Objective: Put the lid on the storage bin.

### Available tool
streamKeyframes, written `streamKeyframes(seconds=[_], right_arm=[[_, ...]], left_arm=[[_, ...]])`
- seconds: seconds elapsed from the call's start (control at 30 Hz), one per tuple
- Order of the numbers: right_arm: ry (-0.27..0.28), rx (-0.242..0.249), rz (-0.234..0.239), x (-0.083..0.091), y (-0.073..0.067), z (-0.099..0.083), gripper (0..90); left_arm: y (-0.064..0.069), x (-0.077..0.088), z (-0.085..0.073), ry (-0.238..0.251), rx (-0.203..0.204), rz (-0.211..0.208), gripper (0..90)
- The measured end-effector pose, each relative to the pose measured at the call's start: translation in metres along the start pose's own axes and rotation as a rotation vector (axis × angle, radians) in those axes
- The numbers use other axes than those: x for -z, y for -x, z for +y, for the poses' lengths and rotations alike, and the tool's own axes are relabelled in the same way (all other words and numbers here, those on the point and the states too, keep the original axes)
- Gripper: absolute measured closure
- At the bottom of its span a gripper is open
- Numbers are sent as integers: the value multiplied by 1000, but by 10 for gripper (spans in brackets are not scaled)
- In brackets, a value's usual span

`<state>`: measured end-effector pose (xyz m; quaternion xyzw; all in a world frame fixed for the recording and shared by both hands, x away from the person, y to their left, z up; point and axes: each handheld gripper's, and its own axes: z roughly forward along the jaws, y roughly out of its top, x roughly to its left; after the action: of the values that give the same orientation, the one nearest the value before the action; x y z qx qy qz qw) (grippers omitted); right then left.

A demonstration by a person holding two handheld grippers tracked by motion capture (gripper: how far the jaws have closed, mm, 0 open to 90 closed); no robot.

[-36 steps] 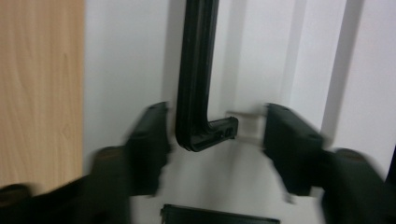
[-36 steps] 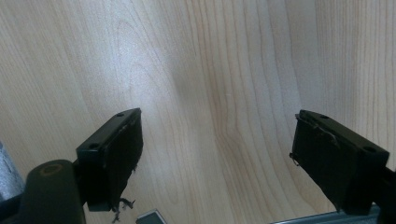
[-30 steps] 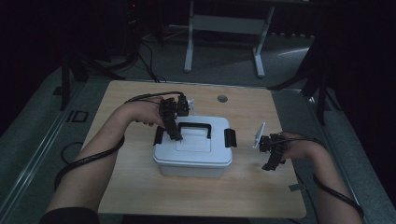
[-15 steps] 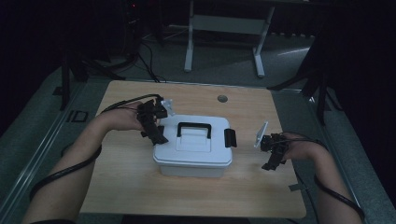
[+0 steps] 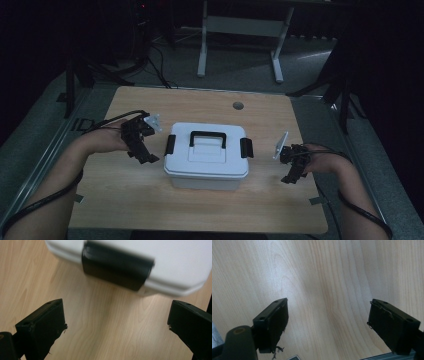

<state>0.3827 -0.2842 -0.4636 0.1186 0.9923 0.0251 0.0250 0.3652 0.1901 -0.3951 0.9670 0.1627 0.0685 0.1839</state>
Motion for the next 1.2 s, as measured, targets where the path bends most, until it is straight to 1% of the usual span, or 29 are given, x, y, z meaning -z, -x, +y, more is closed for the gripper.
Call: streamKeyframes(seconds=[0.03,0.07,0.1,0.13,0.17,0.2,0.27,0.33,0.43,0.47,0.5,0.53,0.57,0.6,0.63,0.67,0.7,0.77,0.8,0.83,0.87,0.9,0.93,0.97,1.0,1.03,1.07,1.1,1.2], right_arm=[[4,-2,5,-1,-1,-1,160],[4,-2,5,-1,-1,-1,160],[1,5,5,-3,-3,-2,160],[1,5,5,-3,-3,-2,160],[1,1,3,-3,-3,-3,160],[1,1,3,-3,-3,-3,160],[2,0,-4,-4,-4,-4,160],[4,-3,-7,-4,-4,-5,160],[9,-14,-6,-5,-4,-7,160],[9,-14,-6,-5,-4,-7,160],[15,-17,-12,-7,-4,-8,160],[15,-17,-12,-7,-4,-8,160],[27,-24,-22,-8,-5,-9,160],[27,-24,-22,-8,-5,-9,160],[38,-28,-25,-10,-6,-11,160],[38,-28,-25,-10,-6,-11,160],[42,-30,-22,-12,-8,-13,160],[45,-36,-21,-13,-8,-15,161],[45,-36,-21,-13,-8,-15,161],[47,-37,-24,-14,-8,-16,160],[58,-42,-35,-13,-9,-17,160],[81,-50,-50,-12,-10,-19,160],[81,-50,-50,-12,-10,-19,160],[122,-65,-74,-10,-12,-21,160],[122,-65,-74,-10,-12,-21,160],[182,-83,-74,-9,-14,-23,160],[182,-83,-74,-9,-14,-23,160],[203,-89,-94,-12,-16,-26,160],[207,-90,-97,-16,-18,-28,160]], left_arm=[[1,0,-10,0,7,-2,8],[1,0,-10,0,7,-2,8],[3,0,-17,13,12,7,8],[3,0,-17,13,12,7,8],[3,0,-25,21,26,8,8],[3,0,-25,21,26,8,8],[5,-1,-36,34,47,13,8],[6,-2,-40,41,54,13,8],[8,-3,-54,63,79,18,8],[8,-3,-54,63,79,18,8],[9,-5,-61,70,88,19,8],[9,-5,-61,70,88,19,8],[10,-9,-69,84,107,19,8],[10,-9,-69,84,107,19,8],[13,-14,-77,74,111,22,8],[13,-14,-77,74,111,22,8],[15,-19,-84,72,124,19,8],[16,-24,-91,93,142,18,8],[16,-24,-91,93,142,18,8],[17,-28,-97,107,168,18,8],[17,-29,-99,112,169,22,8],[19,-37,-105,131,201,45,8],[19,-37,-105,131,201,45,8],[21,-41,-109,142,212,59,8],[23,-45,-112,161,223,62,8],[27,-53,-118,189,251,69,8],[27,-53,-118,189,251,69,8],[30,-59,-120,189,256,69,8],[33,-64,-123,201,259,53,8]])
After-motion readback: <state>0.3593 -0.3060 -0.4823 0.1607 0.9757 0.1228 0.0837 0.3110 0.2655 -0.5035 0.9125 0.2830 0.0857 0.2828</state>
